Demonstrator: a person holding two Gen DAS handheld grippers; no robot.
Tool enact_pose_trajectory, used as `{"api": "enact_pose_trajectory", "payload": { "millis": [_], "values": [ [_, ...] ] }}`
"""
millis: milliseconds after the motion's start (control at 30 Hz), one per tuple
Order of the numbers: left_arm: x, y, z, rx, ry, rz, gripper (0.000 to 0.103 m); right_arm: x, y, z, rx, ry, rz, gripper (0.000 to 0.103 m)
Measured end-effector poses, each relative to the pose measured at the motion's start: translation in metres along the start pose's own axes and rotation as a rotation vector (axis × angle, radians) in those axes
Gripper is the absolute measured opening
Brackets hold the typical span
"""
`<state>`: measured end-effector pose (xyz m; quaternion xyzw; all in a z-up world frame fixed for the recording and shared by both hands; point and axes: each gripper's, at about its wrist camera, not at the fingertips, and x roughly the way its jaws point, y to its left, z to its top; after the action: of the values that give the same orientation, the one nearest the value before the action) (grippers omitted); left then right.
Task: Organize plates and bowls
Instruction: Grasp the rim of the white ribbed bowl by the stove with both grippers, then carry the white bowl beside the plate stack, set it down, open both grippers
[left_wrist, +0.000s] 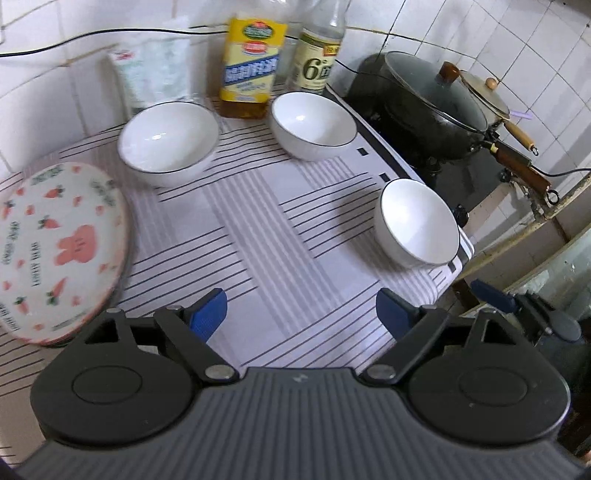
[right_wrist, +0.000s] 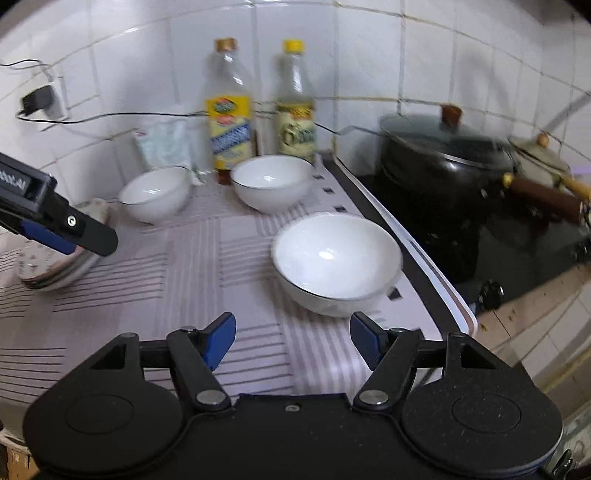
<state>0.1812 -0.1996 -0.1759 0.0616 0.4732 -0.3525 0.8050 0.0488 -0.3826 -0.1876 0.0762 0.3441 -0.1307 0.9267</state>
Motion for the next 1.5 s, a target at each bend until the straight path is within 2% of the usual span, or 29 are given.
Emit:
{"api": "enact_pose_trajectory", "payload": {
  "millis": [133, 233, 500, 600, 633, 700, 767, 800, 867, 967, 1233, 1500],
  "values": [
    [0.024, -0.016, 0.009, -0.031, 0.011, -0.03, 0.088, 0.024, -0.017, -0.007, -0.02, 0.009, -0.009, 0.077],
    [0.044, -0.028, 0.016, -0.062, 0.028, -0.08, 0.088, 0.041, -0.029, -0.012, -0.015, 0.014, 0.007, 0.09],
    [0.106, -0.051, 0.027, -0.141, 0.024, -0.139, 0.086, 0.079, -0.036, -0.024, -0.057, -0.054, 0.026, 0.091],
    [0.128, -0.057, 0.026, -0.14, 0.07, -0.164, 0.076, 0.087, -0.032, -0.029, -0.129, -0.098, 0.021, 0.091],
    [0.132, -0.058, 0.025, -0.145, 0.069, -0.161, 0.07, 0.088, -0.031, -0.03, -0.144, -0.118, 0.02, 0.093],
    [0.138, -0.061, 0.024, -0.151, 0.061, -0.157, 0.066, 0.091, -0.031, -0.03, -0.161, -0.142, 0.016, 0.093],
    [0.143, -0.062, 0.024, -0.171, 0.06, -0.158, 0.052, 0.094, -0.033, -0.029, -0.15, -0.153, 0.02, 0.093],
    [0.145, -0.062, 0.025, -0.181, 0.061, -0.16, 0.05, 0.095, -0.034, -0.029, -0.144, -0.158, 0.021, 0.093],
    [0.146, -0.062, 0.026, -0.184, 0.052, -0.157, 0.03, 0.098, -0.036, -0.028, -0.141, -0.167, 0.024, 0.093],
    [0.15, -0.063, 0.027, -0.185, 0.04, -0.149, 0.021, 0.102, -0.036, -0.028, -0.139, -0.18, 0.026, 0.093],
    [0.145, -0.062, 0.023, -0.185, 0.017, -0.15, 0.019, 0.104, -0.034, -0.028, -0.14, -0.194, 0.019, 0.093],
    [0.118, -0.064, 0.011, -0.134, 0.001, -0.112, 0.019, 0.086, -0.022, -0.03, -0.172, -0.22, 0.033, 0.093]
  ]
}}
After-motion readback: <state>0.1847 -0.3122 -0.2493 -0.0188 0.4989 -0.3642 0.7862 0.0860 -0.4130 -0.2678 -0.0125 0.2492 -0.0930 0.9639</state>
